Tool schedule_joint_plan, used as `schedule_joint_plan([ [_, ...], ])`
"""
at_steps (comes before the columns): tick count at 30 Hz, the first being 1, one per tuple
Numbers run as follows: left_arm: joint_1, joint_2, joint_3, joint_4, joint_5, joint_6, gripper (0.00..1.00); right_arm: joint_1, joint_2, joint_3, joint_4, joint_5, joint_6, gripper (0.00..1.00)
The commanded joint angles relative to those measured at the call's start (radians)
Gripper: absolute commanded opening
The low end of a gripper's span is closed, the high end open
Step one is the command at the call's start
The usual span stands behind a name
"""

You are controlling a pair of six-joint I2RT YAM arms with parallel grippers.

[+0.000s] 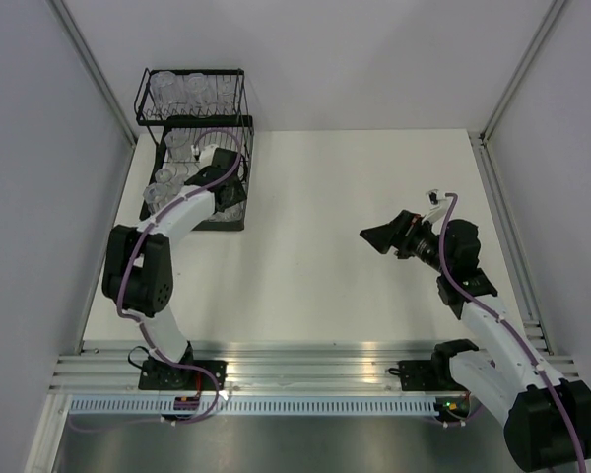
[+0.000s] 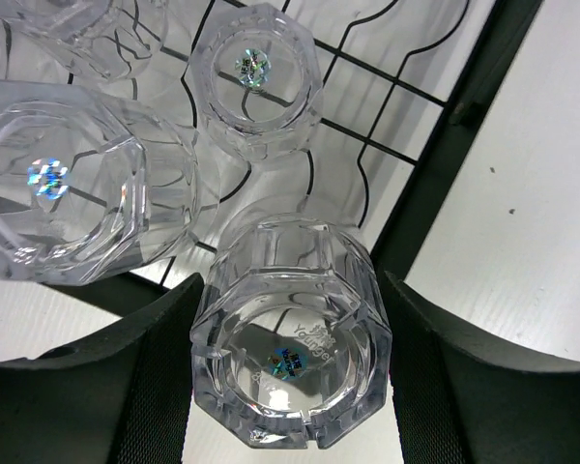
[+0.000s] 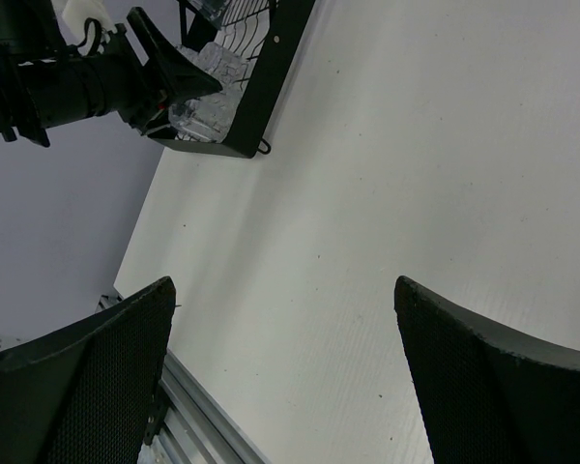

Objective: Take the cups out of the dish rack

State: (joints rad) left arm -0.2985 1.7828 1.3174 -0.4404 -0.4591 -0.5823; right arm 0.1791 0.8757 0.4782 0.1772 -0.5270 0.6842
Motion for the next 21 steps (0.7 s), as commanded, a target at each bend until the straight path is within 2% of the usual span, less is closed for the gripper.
schedule_joint_plan([
  [1, -0.010, -0.146, 0.017, -0.007, 0.024, 0.027, 0.02, 0.005, 0.017, -0.013, 0.073, -0.021, 0.000, 0.98],
  [5, -0.024, -0.272, 0.042, -0.015, 0.040, 0.029, 0.02, 0.007, 0.031, -0.026, 0.123, -0.022, 0.018, 0.98],
  [11, -0.028, -0.485, 0.016, 0.002, 0.178, -0.008, 0.02, 0.020, 0.065, -0.055, 0.246, -0.028, 0.070, 0.98],
  [15, -0.028, -0.672, -0.205, 0.222, 0.541, -0.111, 0.02, 0.043, 0.115, -0.125, 0.503, -0.122, 0.182, 0.98],
  [16, -0.028, -0.698, -0.330, 0.359, 0.711, -0.202, 0.02, 0.049, 0.153, -0.157, 0.647, -0.170, 0.213, 0.98],
  [17, -0.028, -0.724, -0.392, 0.429, 0.777, -0.253, 0.02, 0.056, 0.179, -0.171, 0.729, -0.195, 0.248, 0.98],
  [18, -0.033, -0.753, -0.508, 0.500, 0.875, -0.362, 0.02, 0.072, 0.239, -0.197, 0.904, -0.223, 0.330, 0.98],
  [19, -0.034, -0.767, -0.565, 0.661, 0.917, -0.414, 0.02, 0.085, 0.274, -0.208, 0.998, -0.263, 0.372, 0.98],
  [20, -0.039, -0.778, -0.622, 0.733, 0.947, -0.466, 0.02, 0.094, 0.313, -0.219, 1.100, -0.284, 0.424, 0.98],
  [21, -0.053, -0.802, -0.717, 0.809, 0.974, -0.549, 0.02, 0.117, 0.351, -0.233, 1.322, -0.300, 0.524, 0.98],
])
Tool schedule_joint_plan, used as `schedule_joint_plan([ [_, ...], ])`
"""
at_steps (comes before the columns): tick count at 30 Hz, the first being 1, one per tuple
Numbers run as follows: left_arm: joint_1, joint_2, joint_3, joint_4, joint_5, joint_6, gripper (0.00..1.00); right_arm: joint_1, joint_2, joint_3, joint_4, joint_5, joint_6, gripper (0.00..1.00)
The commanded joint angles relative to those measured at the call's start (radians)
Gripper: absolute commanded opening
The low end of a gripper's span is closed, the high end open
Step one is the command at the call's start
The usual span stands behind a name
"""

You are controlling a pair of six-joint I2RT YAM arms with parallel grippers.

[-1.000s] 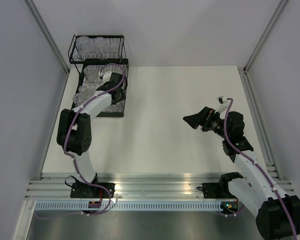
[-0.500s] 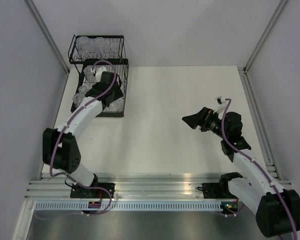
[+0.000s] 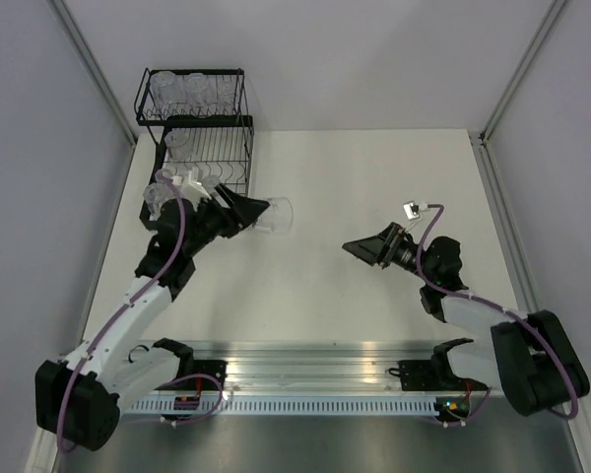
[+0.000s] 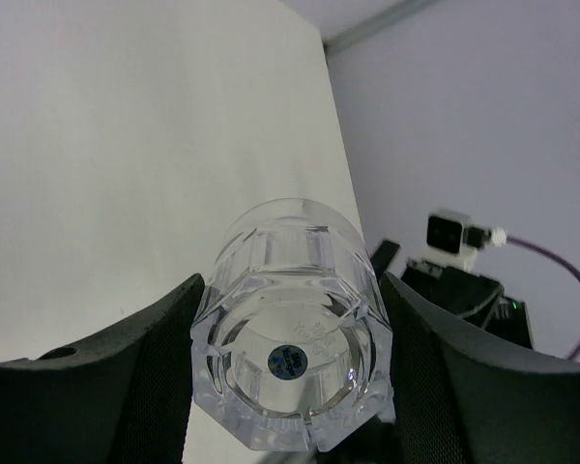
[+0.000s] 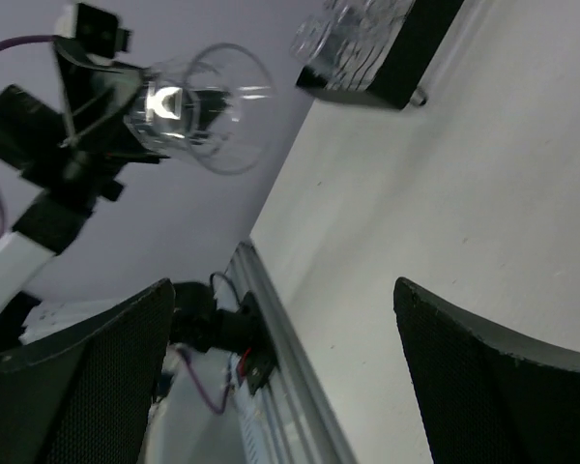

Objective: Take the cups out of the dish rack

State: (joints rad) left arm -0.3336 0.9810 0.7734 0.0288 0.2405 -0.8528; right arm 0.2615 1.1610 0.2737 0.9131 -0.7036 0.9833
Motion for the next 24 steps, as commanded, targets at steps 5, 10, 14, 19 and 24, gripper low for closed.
schedule_joint_plan([
  [5, -0.047, -0.045, -0.313, 0.477, 0.273, -0.376, 0.02, 0.155, 0.293, 0.007, 0.845, -0.163, 0.327, 0.90],
  [10, -0.061, -0.036, -0.368, 0.532, 0.266, -0.414, 0.02, 0.251, 0.308, 0.024, 0.845, -0.119, 0.279, 0.88],
  [14, -0.097, -0.010, -0.393, 0.525, 0.214, -0.414, 0.02, 0.281, 0.342, 0.039, 0.845, -0.091, 0.272, 0.86],
  [19, -0.139, 0.030, -0.385, 0.453, 0.175, -0.382, 0.02, 0.315, 0.345, 0.058, 0.839, -0.039, 0.247, 0.85],
  [24, -0.173, 0.053, -0.379, 0.395, 0.138, -0.361, 0.02, 0.331, 0.281, 0.073, 0.667, 0.006, 0.120, 0.84],
])
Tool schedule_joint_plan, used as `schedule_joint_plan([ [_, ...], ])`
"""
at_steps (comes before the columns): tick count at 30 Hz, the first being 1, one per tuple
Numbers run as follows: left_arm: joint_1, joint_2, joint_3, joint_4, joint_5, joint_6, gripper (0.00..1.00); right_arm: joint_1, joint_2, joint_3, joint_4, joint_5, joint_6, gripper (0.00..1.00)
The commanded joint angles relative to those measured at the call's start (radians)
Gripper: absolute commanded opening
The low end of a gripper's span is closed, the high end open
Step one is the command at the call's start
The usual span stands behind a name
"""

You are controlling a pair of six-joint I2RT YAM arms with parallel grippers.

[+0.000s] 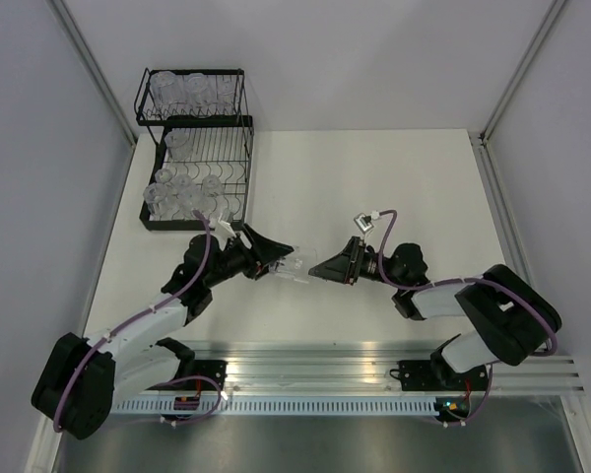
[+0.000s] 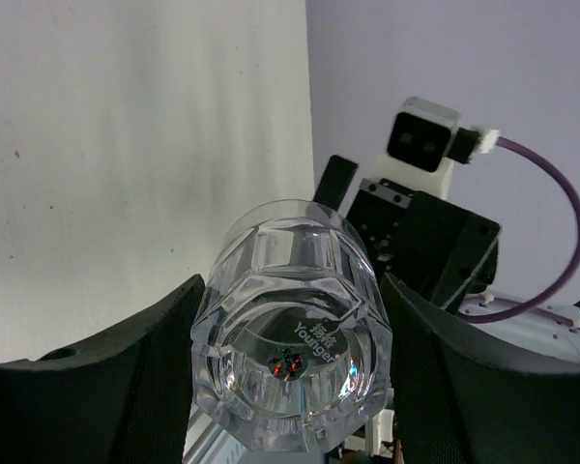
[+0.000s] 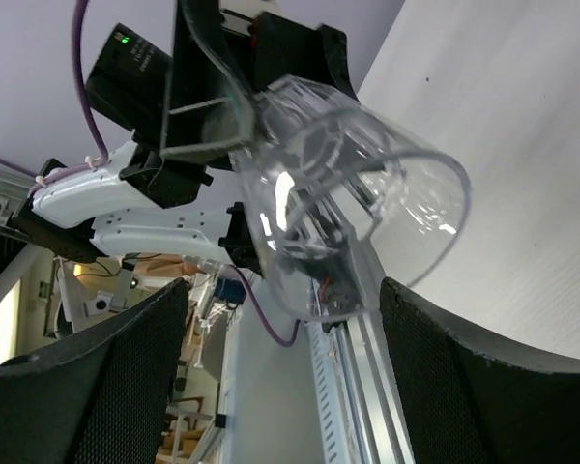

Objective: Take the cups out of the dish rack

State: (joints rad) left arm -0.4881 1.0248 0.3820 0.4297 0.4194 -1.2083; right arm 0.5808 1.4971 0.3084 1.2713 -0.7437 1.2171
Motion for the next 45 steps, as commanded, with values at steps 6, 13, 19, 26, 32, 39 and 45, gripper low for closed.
schedule_joint_plan([
  [6, -0.101, 0.104, 0.021, -0.030, -0.085, -0.011, 0.02, 0.062, -0.155, 0.089, 0.030, 0.109, -0.267, 0.70],
  [13, -0.184, 0.175, 0.017, 0.136, -0.113, -0.086, 0.02, 0.105, -0.135, 0.113, 0.006, 0.098, -0.297, 0.23],
  [19, -0.190, 0.172, 0.031, 0.136, -0.126, -0.092, 0.17, 0.105, -0.152, 0.106, 0.014, 0.107, -0.297, 0.01],
  [26, -0.179, 0.098, 0.018, 0.029, -0.255, -0.096, 1.00, 0.106, -0.251, 0.090, -0.130, 0.153, -0.367, 0.01],
  [32, -0.144, -0.072, 0.030, -0.145, -0.443, -0.028, 1.00, 0.105, -0.403, 0.160, -0.604, 0.300, -0.539, 0.01],
  [39, -0.144, -0.181, 0.185, -0.567, -0.599, 0.206, 1.00, 0.097, -0.348, 0.590, -1.715, 1.133, -0.795, 0.01],
  [45, -0.144, -0.172, 0.253, -0.707, -0.577, 0.317, 1.00, 0.001, -0.167, 0.732, -2.050, 1.253, -0.810, 0.01],
])
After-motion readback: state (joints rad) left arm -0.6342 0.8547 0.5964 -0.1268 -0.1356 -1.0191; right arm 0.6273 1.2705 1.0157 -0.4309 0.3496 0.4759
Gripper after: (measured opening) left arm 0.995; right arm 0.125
